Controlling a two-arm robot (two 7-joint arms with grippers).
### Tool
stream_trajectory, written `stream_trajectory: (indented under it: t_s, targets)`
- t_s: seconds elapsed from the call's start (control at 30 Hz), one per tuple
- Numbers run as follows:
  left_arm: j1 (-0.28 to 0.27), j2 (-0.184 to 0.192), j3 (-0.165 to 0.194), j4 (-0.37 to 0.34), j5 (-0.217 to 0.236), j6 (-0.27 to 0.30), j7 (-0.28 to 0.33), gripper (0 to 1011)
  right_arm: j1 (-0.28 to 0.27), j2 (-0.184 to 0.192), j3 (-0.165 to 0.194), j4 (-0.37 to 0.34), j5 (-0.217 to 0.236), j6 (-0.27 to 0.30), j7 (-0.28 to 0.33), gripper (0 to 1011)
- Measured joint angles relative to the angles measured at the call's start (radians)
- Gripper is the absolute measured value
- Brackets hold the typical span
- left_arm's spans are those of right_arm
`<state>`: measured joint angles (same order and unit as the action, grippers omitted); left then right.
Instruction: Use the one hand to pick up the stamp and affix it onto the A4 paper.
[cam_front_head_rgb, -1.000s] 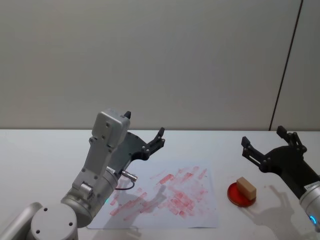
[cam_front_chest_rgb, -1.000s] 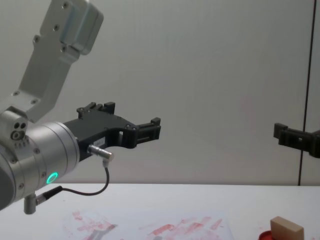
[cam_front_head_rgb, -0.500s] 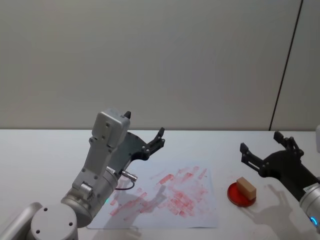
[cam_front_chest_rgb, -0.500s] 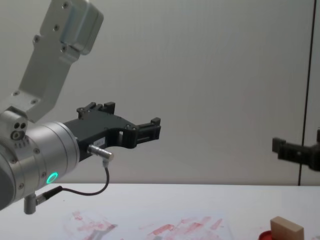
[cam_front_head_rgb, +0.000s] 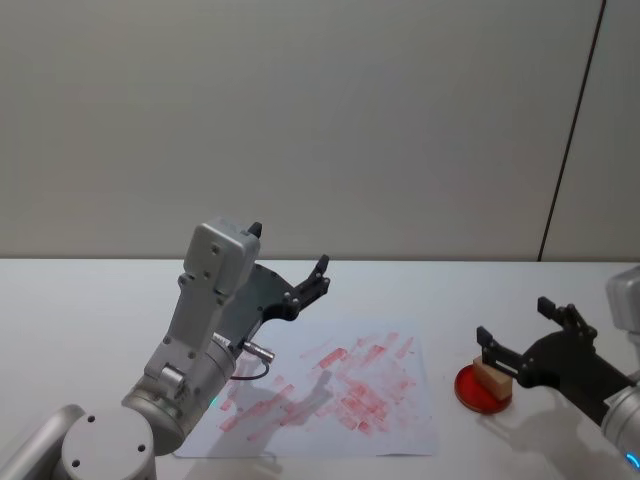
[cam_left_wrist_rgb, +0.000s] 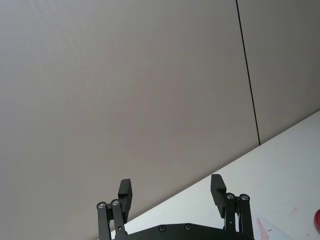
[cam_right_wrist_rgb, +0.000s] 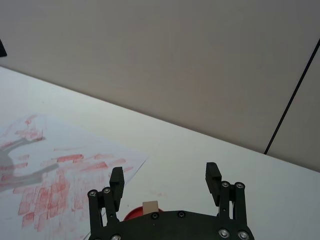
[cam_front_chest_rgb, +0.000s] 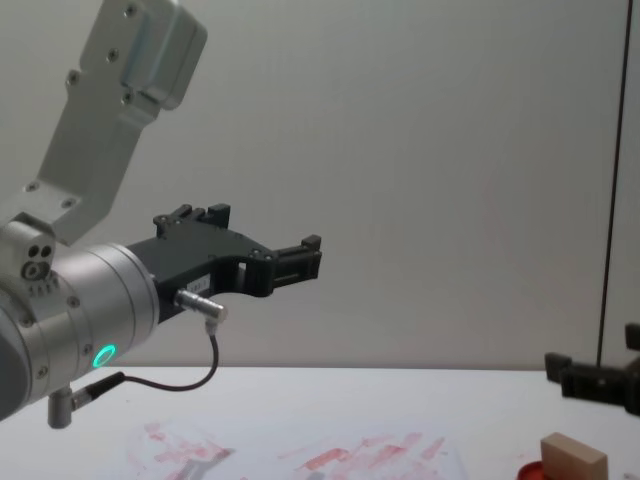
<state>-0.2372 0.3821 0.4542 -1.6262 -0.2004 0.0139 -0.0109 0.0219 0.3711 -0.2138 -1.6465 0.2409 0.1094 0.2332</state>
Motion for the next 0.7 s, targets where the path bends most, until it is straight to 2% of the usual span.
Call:
stream_trajectory:
  t_s: [0.33,0.7]
  targets:
    - [0.000,0.000,0.000,0.000,0.000,0.000,0.000,1003,-0.008,0.007,-0.009,0.026,-0.037,0.012,0.038,1001]
    - [0.000,0.000,0.000,0.000,0.000,0.000,0.000,1002,-0.010,0.000,-0.022,0.055,-0.069,0.019,0.043,1001]
